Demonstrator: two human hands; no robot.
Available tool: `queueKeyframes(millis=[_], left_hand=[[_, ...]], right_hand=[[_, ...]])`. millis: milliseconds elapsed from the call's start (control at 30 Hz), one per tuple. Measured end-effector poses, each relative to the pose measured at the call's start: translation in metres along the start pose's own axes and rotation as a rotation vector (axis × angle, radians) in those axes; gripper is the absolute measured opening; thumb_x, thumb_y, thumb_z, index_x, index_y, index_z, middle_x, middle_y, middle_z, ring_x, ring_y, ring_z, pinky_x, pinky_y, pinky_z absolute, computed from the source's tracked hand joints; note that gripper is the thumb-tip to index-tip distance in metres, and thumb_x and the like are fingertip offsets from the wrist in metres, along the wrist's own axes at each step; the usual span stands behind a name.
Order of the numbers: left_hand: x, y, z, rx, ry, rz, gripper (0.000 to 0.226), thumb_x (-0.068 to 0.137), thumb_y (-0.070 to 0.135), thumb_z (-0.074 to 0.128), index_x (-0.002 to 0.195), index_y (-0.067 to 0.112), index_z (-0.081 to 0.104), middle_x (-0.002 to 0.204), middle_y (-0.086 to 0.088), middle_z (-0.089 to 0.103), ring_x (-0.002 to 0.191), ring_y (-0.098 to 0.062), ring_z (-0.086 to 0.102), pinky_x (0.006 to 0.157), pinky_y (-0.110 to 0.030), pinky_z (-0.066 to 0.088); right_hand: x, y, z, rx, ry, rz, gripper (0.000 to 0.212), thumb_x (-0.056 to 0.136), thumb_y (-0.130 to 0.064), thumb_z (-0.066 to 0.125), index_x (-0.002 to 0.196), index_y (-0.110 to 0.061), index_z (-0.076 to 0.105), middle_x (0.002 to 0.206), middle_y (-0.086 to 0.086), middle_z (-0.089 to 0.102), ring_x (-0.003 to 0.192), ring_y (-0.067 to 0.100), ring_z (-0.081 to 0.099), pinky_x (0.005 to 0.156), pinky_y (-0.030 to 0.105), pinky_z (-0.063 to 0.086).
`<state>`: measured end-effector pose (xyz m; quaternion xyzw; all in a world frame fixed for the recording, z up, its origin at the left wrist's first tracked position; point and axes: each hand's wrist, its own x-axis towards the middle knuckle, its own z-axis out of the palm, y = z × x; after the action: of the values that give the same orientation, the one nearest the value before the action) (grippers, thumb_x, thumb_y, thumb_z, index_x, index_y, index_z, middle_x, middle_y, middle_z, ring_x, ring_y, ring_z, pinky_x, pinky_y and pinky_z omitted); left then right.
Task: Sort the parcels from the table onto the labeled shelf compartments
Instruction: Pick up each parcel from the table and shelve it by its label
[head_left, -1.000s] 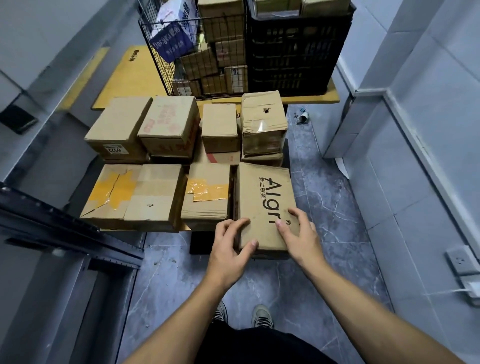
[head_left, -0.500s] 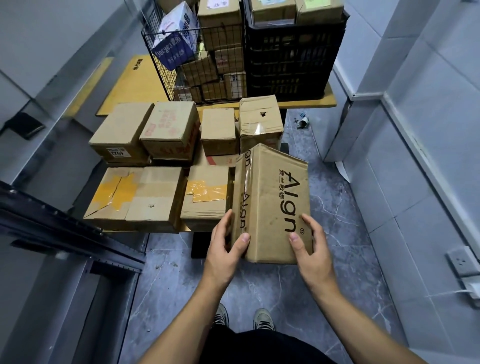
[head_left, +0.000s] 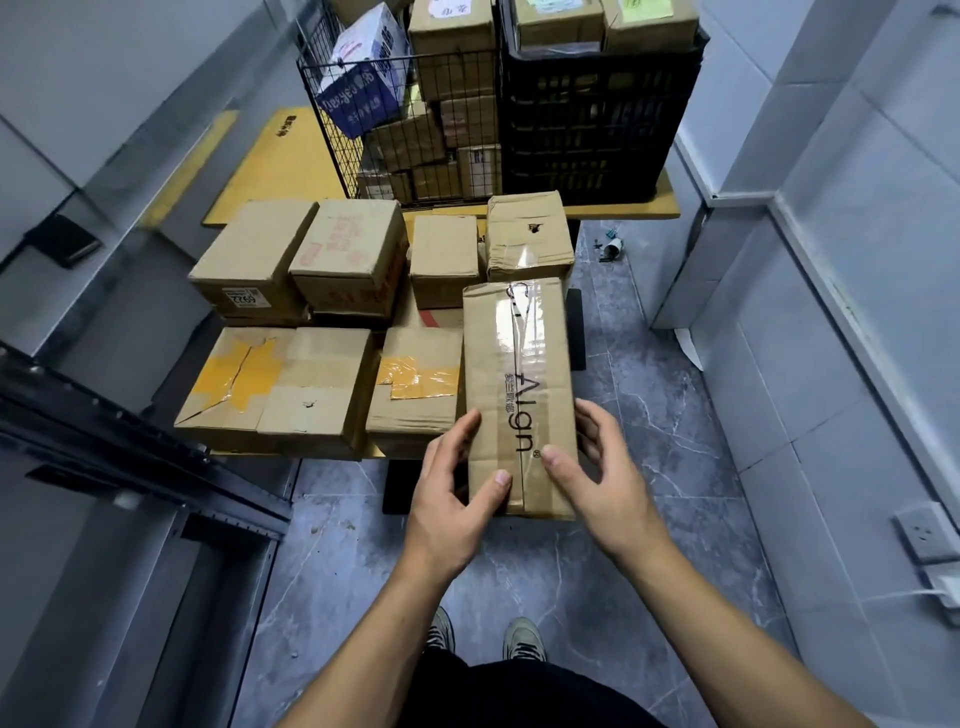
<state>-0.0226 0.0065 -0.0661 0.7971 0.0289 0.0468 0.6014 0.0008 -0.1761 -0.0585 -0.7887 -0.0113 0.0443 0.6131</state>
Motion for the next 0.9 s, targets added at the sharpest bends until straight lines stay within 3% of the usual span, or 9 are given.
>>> queueKeyframes(millis=[133, 300, 367, 467, 600, 667, 800, 900], left_hand=[[0.003, 0.006, 0.0, 0.009, -0.019, 0.031, 0.063, 0.084, 0.036, 0.067, 0.142, 0.038, 0.042, 0.135, 0.015, 0.048, 0.124, 0.002, 0.05, 0.098, -0.015, 0.043], [0.009, -0.002, -0.005, -0.193, 0.038, -0.081, 0.06, 0.085, 0.044, 0.062, 0.141, 0.032, 0.047, 0.128, 0.009, 0.061, 0.123, -0.013, 0.056, 0.104, -0.045, 0.047], [0.017, -0.008, -0.008, -0.155, 0.083, -0.142, 0.059, 0.081, 0.051, 0.062, 0.138, 0.037, 0.05, 0.13, 0.008, 0.06, 0.124, -0.01, 0.055, 0.107, -0.046, 0.045], [0.025, -0.013, -0.01, -0.14, 0.04, -0.228, 0.058, 0.075, 0.059, 0.065, 0.13, 0.054, 0.046, 0.139, 0.011, 0.053, 0.129, -0.006, 0.05, 0.11, -0.044, 0.041], [0.028, -0.016, -0.012, -0.205, -0.007, -0.265, 0.059, 0.072, 0.06, 0.071, 0.126, 0.059, 0.05, 0.139, 0.008, 0.054, 0.131, -0.012, 0.049, 0.111, -0.047, 0.04], [0.027, -0.015, -0.013, -0.191, 0.02, -0.238, 0.06, 0.074, 0.056, 0.072, 0.13, 0.053, 0.051, 0.137, 0.008, 0.056, 0.13, -0.012, 0.05, 0.11, -0.047, 0.041], [0.022, -0.009, -0.018, -0.084, 0.079, -0.169, 0.063, 0.076, 0.051, 0.07, 0.135, 0.049, 0.047, 0.139, 0.014, 0.053, 0.13, -0.007, 0.048, 0.109, -0.046, 0.042], [0.018, -0.005, -0.023, 0.026, 0.105, -0.115, 0.061, 0.077, 0.053, 0.067, 0.133, 0.054, 0.044, 0.14, 0.019, 0.049, 0.129, 0.001, 0.046, 0.109, -0.043, 0.043]], right_hand=[[0.004, 0.0, 0.003, -0.034, 0.046, 0.012, 0.073, 0.078, -0.059, 0.073, 0.138, -0.048, 0.034, 0.125, -0.03, 0.055, 0.12, -0.001, 0.057, 0.105, 0.037, 0.049], [0.011, 0.003, -0.001, 0.175, 0.077, 0.026, 0.065, 0.072, -0.06, 0.073, 0.129, -0.054, 0.043, 0.129, -0.01, 0.066, 0.118, 0.009, 0.064, 0.104, 0.05, 0.05], [0.013, 0.003, -0.003, 0.299, 0.085, 0.052, 0.064, 0.07, -0.056, 0.075, 0.127, -0.049, 0.046, 0.129, -0.003, 0.067, 0.117, 0.012, 0.065, 0.104, 0.051, 0.05], [0.016, 0.006, -0.005, 0.457, 0.063, 0.108, 0.078, 0.063, -0.057, 0.085, 0.131, -0.04, 0.049, 0.129, 0.003, 0.067, 0.12, 0.02, 0.064, 0.104, 0.05, 0.049], [0.018, 0.011, -0.006, 0.534, 0.022, 0.137, 0.089, 0.062, -0.054, 0.088, 0.137, -0.032, 0.047, 0.133, 0.008, 0.065, 0.123, 0.027, 0.062, 0.097, 0.044, 0.053], [0.02, 0.012, -0.009, 0.481, 0.013, 0.097, 0.085, 0.065, -0.059, 0.085, 0.137, -0.036, 0.047, 0.132, 0.004, 0.064, 0.123, 0.023, 0.062, 0.099, 0.042, 0.052], [0.025, 0.016, -0.016, 0.196, 0.063, -0.062, 0.05, 0.089, -0.042, 0.062, 0.136, -0.052, 0.048, 0.14, -0.002, 0.052, 0.128, 0.017, 0.057, 0.111, 0.043, 0.044], [0.025, 0.012, -0.019, -0.035, 0.072, -0.148, 0.037, 0.094, -0.036, 0.052, 0.128, -0.052, 0.054, 0.138, 0.0, 0.048, 0.13, 0.001, 0.045, 0.113, 0.026, 0.037]])
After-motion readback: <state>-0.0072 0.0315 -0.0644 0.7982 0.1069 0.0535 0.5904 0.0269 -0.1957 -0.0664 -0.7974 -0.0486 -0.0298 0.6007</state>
